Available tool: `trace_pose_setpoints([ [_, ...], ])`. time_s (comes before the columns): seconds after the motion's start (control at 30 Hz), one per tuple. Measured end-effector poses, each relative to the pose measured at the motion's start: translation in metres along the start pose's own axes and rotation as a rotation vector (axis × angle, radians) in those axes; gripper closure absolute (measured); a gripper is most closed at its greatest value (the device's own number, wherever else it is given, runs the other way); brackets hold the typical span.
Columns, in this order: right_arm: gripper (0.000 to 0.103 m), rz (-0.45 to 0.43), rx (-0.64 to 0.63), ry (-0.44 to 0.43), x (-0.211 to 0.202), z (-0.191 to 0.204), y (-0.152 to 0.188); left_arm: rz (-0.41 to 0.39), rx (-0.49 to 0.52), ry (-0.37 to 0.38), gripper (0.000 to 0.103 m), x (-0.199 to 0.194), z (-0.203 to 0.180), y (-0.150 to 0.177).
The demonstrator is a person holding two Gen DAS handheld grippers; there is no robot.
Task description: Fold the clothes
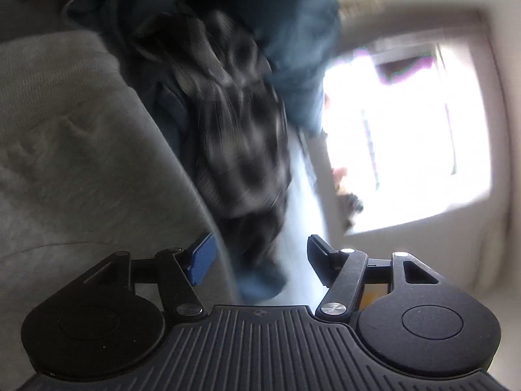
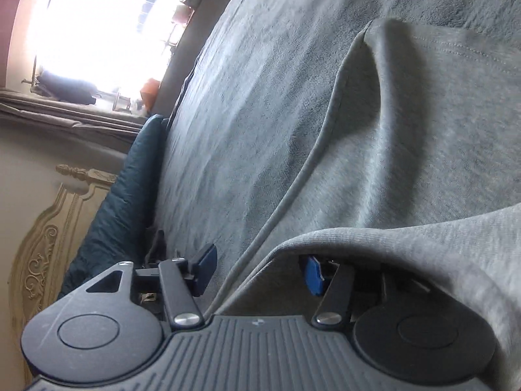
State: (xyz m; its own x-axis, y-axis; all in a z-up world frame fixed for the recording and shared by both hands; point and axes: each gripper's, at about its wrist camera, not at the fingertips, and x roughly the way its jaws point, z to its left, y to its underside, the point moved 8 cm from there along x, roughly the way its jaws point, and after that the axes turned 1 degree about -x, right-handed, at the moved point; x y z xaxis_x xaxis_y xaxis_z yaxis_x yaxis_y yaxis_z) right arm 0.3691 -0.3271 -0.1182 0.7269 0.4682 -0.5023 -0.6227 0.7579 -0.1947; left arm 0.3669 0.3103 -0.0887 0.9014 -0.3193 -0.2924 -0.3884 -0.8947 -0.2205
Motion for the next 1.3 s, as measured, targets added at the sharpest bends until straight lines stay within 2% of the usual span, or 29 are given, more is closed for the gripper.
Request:
trace_pose_setpoints([
  [0.13, 0.042, -0.040, -0.022, -0.028, -0.027, 0.012, 0.011, 0.013, 0.074, 0.002, 0.040, -0.037, -0.004, 0.014],
  [0.23, 0.042, -0.034, -0.072, -0.150, -0.062, 0.035, 0.038, 0.023, 0.131, 0.003, 0.040, -0.066, -0.007, 0.025],
  [0.33, 0.039, 0.057, -0.121, -0.241, -0.089, 0.050, 0.088, 0.036, 0.217, -0.010, 0.035, -0.126, -0.003, 0.052],
  [0.4, 0.036, 0.147, -0.112, -0.239, -0.091, 0.045, 0.128, 0.047, 0.243, -0.071, 0.033, -0.153, 0.013, 0.073],
  [0.47, 0.035, 0.237, -0.097, -0.237, -0.092, 0.040, 0.169, 0.048, 0.245, -0.116, 0.030, -0.165, 0.032, 0.087],
  [0.53, 0.033, 0.323, -0.054, -0.241, -0.074, 0.031, 0.204, 0.037, 0.233, -0.150, 0.029, -0.170, 0.053, 0.096],
  [0.63, 0.033, 0.368, -0.004, -0.204, -0.038, 0.019, 0.235, 0.008, 0.208, -0.177, 0.028, -0.162, 0.080, 0.099],
  [0.67, 0.033, 0.370, 0.014, -0.193, -0.026, 0.016, 0.241, -0.004, 0.204, -0.178, 0.027, -0.157, 0.086, 0.097],
  [0.77, 0.036, 0.304, 0.068, -0.150, 0.005, 0.007, 0.240, -0.091, 0.200, -0.157, 0.026, -0.144, 0.087, 0.086],
  [0.97, 0.042, 0.160, 0.170, -0.184, 0.027, 0.002, 0.223, -0.211, 0.099, -0.145, 0.028, -0.119, 0.088, 0.060],
  [1.03, 0.047, 0.119, 0.202, -0.186, 0.033, -0.003, 0.222, -0.251, 0.102, -0.175, 0.036, -0.114, 0.090, 0.057],
  [1.1, 0.052, 0.078, 0.223, -0.194, 0.036, -0.006, 0.222, -0.287, 0.095, -0.247, 0.062, -0.111, 0.095, 0.057],
  [1.17, 0.066, 0.044, 0.216, -0.184, 0.038, -0.008, 0.222, -0.318, 0.073, -0.283, 0.077, -0.113, 0.100, 0.057],
  [1.2, 0.081, 0.042, 0.204, -0.166, 0.038, -0.011, 0.222, -0.326, 0.054, -0.279, 0.085, -0.115, 0.101, 0.057],
  [1.23, 0.088, 0.041, 0.193, -0.151, 0.037, -0.014, 0.222, -0.335, 0.036, -0.275, 0.088, -0.118, 0.103, 0.057],
  [1.3, 0.092, 0.032, 0.179, -0.153, 0.032, -0.014, 0.221, -0.357, 0.030, -0.264, 0.093, -0.127, 0.098, 0.060],
])
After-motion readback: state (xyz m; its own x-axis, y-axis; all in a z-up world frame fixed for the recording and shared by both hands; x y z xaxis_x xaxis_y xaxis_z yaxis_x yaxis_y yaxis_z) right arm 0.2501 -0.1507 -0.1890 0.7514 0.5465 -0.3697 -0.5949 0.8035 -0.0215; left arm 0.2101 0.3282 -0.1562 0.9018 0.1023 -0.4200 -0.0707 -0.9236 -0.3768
